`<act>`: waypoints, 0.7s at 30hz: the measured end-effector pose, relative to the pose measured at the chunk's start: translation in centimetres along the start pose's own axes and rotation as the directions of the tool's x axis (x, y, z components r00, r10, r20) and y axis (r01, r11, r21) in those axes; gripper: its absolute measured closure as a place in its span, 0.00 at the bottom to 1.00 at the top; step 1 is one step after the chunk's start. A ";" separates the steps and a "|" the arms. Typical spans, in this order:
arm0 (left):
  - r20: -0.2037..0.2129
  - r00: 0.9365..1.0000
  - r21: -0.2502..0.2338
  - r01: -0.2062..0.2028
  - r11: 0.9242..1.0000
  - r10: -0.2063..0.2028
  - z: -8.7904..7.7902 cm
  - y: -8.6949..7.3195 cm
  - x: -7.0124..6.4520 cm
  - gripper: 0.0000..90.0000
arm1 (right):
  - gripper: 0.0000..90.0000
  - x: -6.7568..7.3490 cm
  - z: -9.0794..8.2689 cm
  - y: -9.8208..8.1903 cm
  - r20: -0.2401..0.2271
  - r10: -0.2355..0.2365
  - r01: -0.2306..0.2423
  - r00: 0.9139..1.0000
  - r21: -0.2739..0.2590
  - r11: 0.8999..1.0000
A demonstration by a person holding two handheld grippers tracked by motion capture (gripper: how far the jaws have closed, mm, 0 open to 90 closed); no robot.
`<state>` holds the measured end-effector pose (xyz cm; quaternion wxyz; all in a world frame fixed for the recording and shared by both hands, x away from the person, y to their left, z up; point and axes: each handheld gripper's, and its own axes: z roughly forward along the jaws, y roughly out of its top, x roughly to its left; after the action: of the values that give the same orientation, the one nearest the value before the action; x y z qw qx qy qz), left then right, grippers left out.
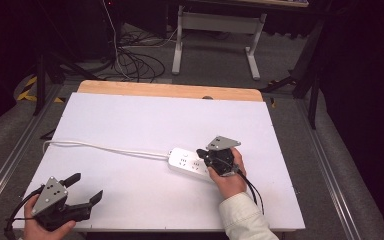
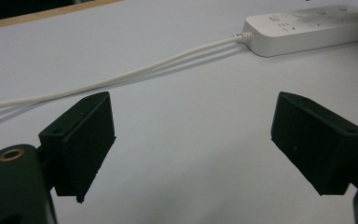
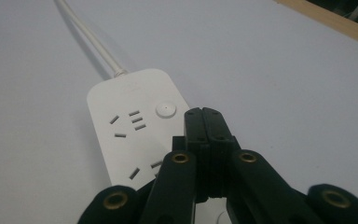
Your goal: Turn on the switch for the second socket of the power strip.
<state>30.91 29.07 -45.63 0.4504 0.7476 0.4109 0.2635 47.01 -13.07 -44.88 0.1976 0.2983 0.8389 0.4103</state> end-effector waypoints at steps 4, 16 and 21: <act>0.000 1.000 0.002 -0.003 1.000 0.003 0.0 0.0 0.0 0.15 | 1.00 0.1 -1.0 0.3 0.000 -0.006 0.006 1.000 -0.017 1.000; 0.004 1.000 0.000 0.004 1.000 -0.004 0.1 0.1 0.0 0.15 | 1.00 0.6 -3.5 1.2 -0.022 -0.024 0.022 0.999 -0.062 0.998; 0.009 1.000 0.002 0.004 1.000 -0.004 0.2 0.1 0.0 0.15 | 0.92 0.8 -4.0 1.3 -0.032 -0.028 0.025 0.999 -0.073 0.997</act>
<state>31.09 28.94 -45.68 0.4522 0.7482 0.4108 0.2587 44.55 -14.20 -41.54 0.1998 0.2729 0.8305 0.4426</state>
